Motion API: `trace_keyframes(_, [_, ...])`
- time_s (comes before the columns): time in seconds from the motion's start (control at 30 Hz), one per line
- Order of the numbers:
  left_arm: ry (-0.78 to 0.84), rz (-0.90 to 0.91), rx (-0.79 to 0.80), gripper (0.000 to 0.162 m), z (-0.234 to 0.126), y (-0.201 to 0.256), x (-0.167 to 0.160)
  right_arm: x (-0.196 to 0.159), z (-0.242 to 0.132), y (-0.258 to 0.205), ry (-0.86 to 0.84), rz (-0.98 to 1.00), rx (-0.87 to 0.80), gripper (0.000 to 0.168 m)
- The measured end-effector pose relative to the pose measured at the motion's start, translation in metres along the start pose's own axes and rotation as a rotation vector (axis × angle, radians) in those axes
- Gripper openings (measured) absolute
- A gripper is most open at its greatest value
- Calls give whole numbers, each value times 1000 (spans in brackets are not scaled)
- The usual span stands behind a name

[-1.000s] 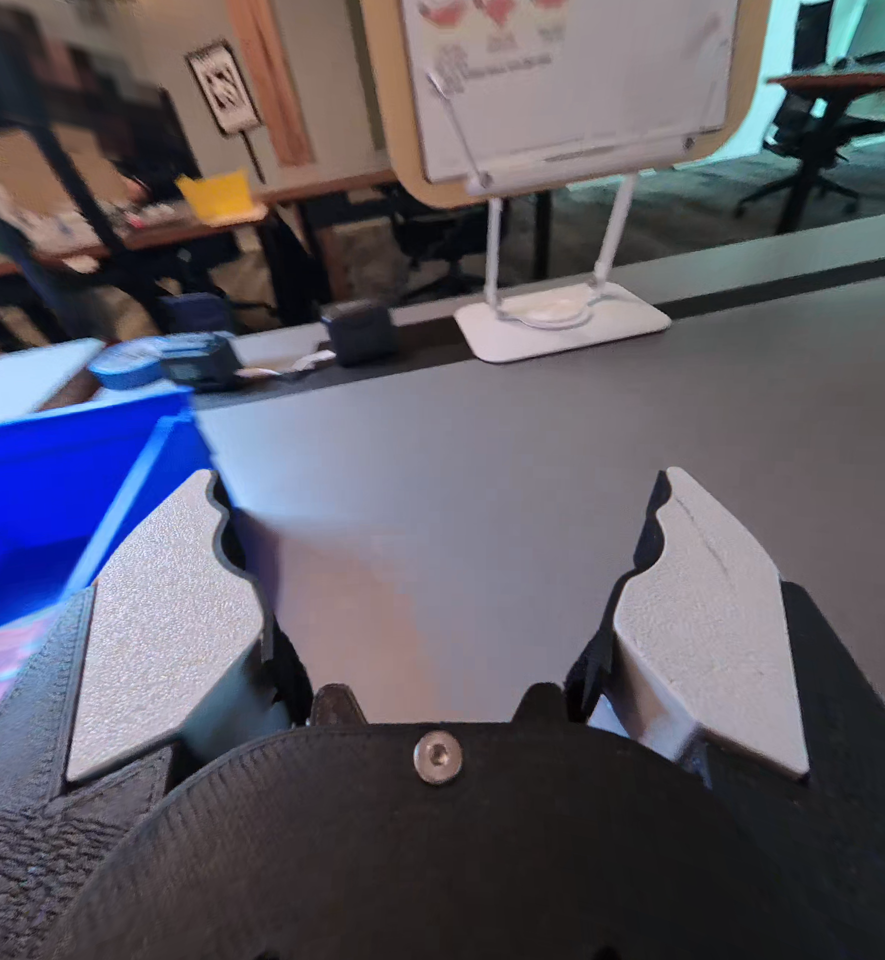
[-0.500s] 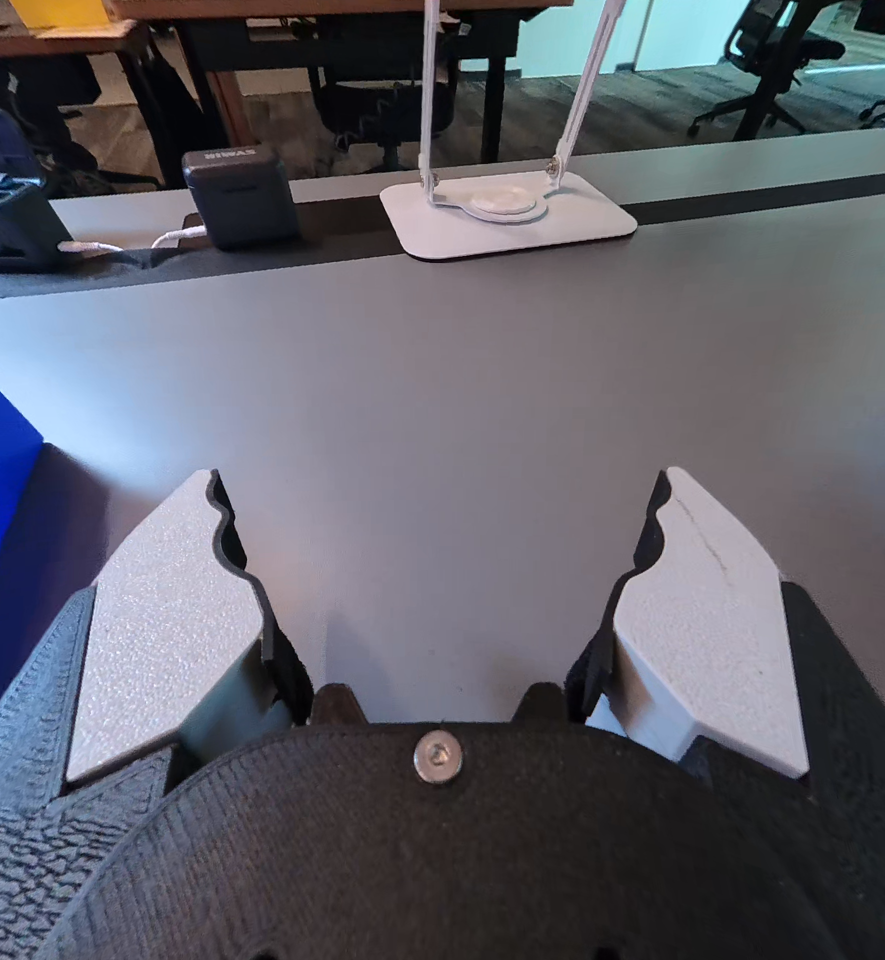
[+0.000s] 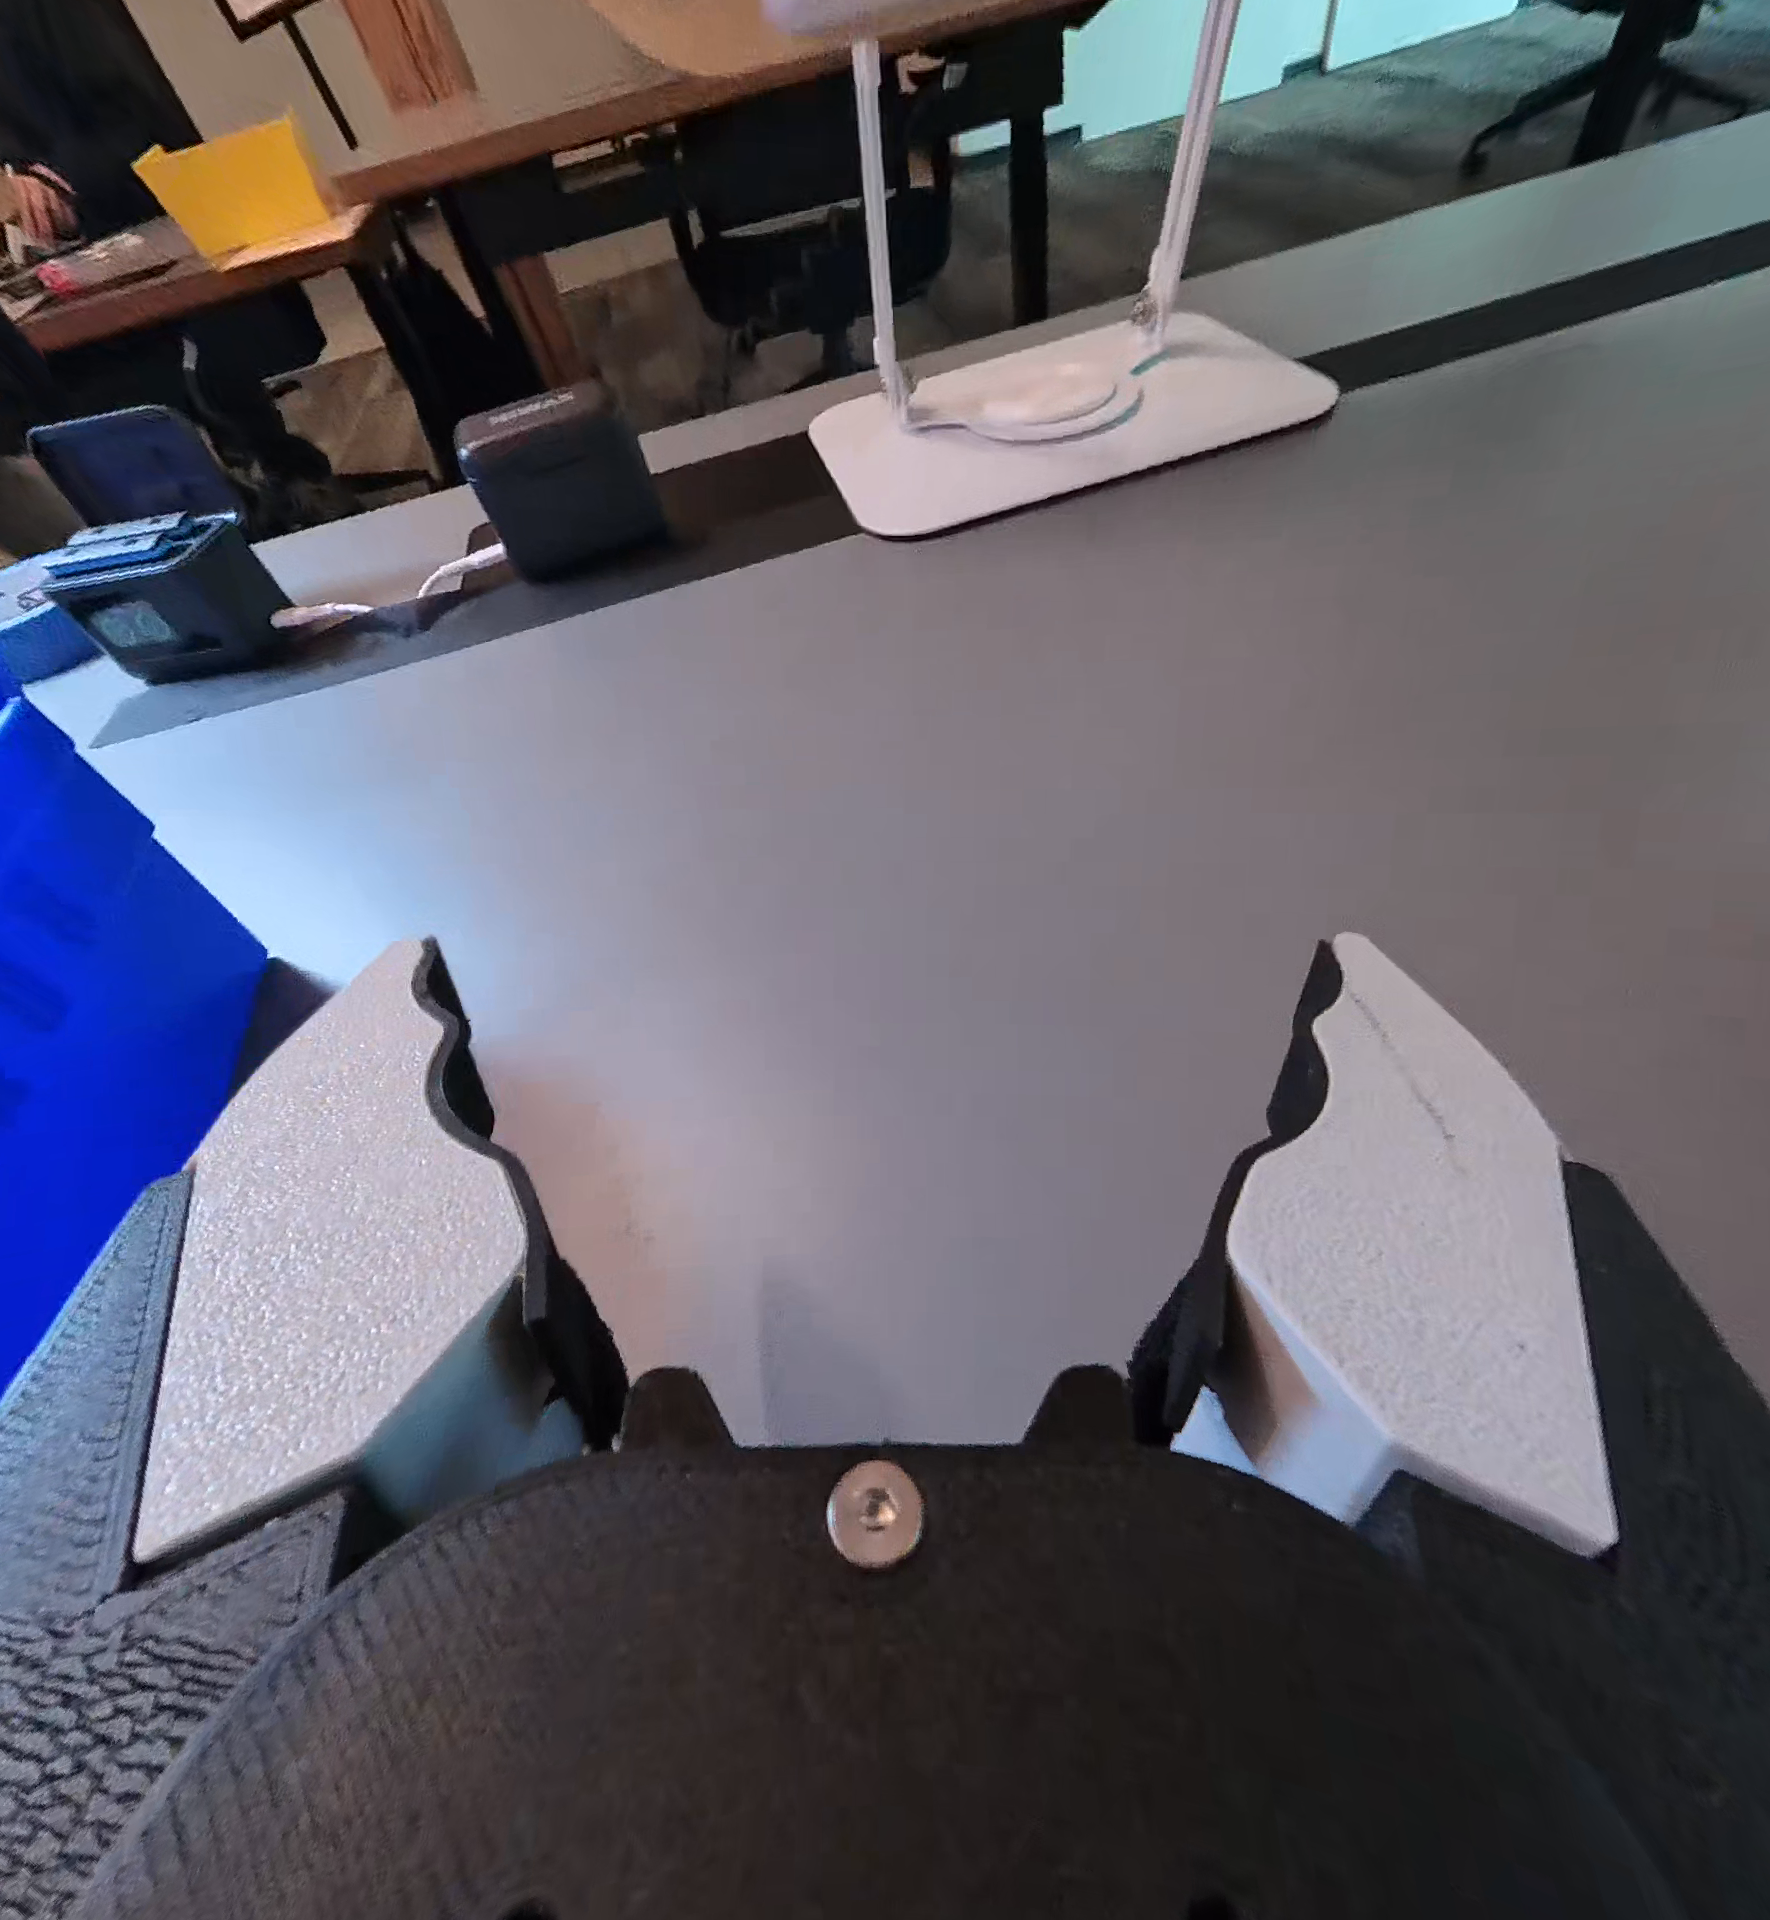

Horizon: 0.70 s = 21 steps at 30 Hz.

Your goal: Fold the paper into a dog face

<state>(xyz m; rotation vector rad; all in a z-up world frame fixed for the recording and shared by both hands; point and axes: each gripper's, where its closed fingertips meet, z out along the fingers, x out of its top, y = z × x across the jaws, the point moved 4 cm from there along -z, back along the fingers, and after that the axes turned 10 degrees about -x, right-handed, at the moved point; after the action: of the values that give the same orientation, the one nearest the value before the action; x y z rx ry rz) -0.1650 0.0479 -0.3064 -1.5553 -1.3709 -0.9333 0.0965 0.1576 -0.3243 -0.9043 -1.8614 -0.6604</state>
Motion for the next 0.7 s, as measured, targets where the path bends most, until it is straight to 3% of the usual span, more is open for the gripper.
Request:
trace_keyframes(0.37, [-28,-11,-34,145,1,4,-3,-3,2,-4,-27,-14,25,145])
trace_keyframes(0.53, [85,56,-210,143,-36,26,26,-2,2,-3,-19,-5,23,146])
trace_keyframes(0.6, [154,96,-333,131,-75,31,42,-2,2,-2,-19,1,22,146])
trace_keyframes(0.7, [311,121,-345,84,-145,-11,67,-2,2,-3,-24,-2,28,146])
